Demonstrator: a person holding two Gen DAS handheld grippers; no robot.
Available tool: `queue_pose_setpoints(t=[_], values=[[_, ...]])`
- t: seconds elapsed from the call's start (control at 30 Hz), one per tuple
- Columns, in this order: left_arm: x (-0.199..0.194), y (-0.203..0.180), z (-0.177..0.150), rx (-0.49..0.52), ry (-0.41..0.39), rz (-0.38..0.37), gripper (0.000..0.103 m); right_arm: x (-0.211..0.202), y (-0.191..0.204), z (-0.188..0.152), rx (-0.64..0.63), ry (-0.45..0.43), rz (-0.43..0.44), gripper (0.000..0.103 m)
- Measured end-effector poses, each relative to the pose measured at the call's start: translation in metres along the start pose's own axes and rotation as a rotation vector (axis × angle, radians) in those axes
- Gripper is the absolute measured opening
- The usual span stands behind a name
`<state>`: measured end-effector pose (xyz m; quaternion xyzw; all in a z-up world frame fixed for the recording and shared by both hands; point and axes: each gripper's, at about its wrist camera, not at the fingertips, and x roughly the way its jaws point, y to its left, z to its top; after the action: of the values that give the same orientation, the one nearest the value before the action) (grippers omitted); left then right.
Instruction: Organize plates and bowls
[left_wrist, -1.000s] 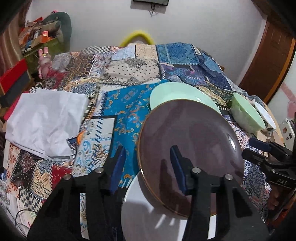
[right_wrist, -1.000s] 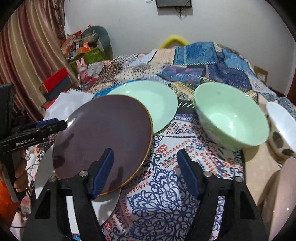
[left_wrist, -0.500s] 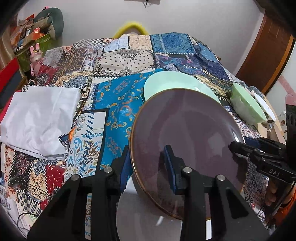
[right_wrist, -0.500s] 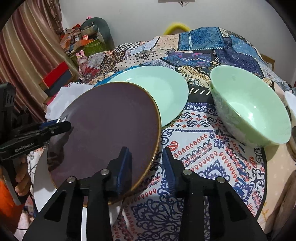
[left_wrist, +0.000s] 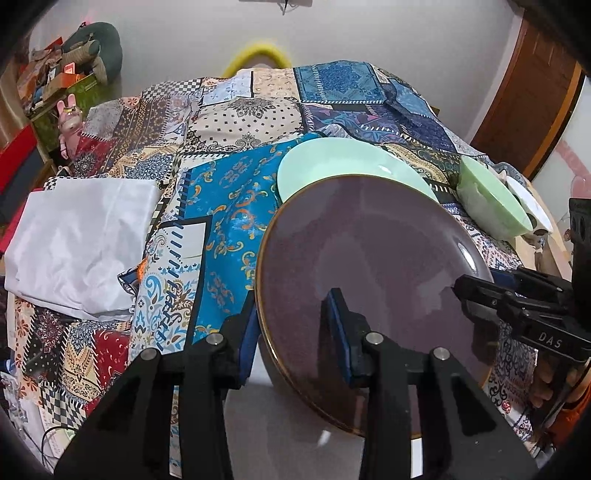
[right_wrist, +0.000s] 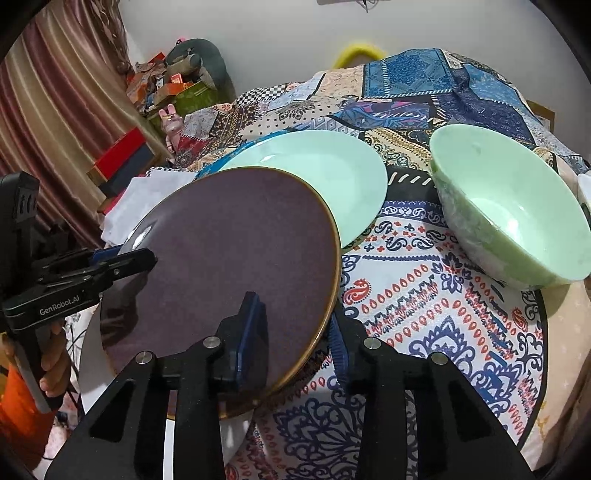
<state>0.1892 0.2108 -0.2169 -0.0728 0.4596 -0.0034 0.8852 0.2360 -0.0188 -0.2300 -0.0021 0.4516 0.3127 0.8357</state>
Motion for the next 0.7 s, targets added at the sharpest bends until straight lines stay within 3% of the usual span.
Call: queue_pose_setpoints(t=[0.7], values=[[-0.043,-0.037,-0.012,-0.002,-0.045,-0.034,0.036,-0.051,0.0,-0.013,-0.035,-0.087,-0.035,0.033]])
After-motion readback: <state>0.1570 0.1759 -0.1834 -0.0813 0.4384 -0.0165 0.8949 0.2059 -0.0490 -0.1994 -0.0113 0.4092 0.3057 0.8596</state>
